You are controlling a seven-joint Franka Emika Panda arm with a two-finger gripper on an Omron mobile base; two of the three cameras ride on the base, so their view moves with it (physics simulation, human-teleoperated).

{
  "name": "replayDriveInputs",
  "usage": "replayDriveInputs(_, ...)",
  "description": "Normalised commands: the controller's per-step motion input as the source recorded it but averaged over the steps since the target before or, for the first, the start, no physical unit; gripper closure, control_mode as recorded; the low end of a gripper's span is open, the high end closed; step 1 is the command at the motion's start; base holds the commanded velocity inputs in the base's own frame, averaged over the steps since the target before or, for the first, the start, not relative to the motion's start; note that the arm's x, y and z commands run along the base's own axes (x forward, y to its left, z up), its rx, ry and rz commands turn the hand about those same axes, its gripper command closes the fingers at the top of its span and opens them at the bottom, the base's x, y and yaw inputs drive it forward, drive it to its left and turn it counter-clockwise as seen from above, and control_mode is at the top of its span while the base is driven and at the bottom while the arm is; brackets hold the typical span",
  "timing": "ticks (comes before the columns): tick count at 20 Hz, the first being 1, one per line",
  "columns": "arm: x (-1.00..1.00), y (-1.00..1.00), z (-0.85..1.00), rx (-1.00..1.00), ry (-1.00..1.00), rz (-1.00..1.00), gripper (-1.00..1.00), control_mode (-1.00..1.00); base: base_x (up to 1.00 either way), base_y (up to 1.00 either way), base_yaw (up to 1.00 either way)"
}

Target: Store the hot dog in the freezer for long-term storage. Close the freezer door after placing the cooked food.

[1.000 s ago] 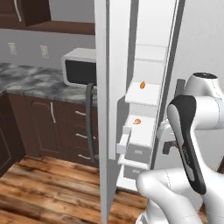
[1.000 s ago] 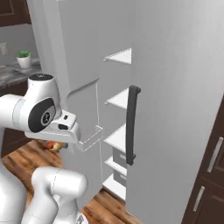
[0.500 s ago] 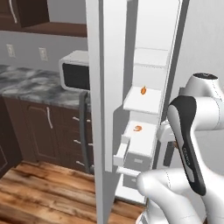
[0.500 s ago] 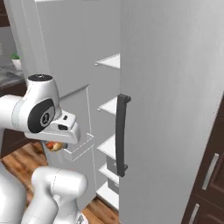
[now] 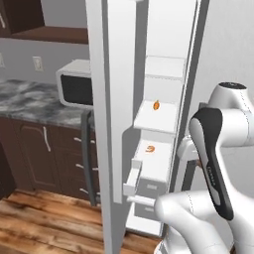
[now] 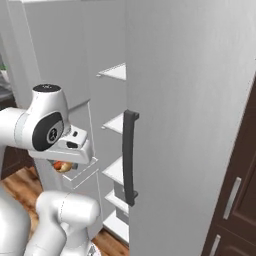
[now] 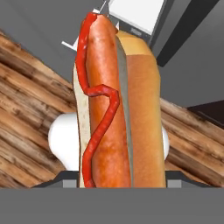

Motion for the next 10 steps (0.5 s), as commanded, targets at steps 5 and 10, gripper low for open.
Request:
replayDriveInputs(5,0.00,0.00,0.00,0.00,0.00,0.00,1.00,1.00,0.45,-0.14,-0.04)
replayDriveInputs(10,0.00,0.00,0.00,0.00,0.00,0.00,1.00,1.00,0.34,0.00,-0.03)
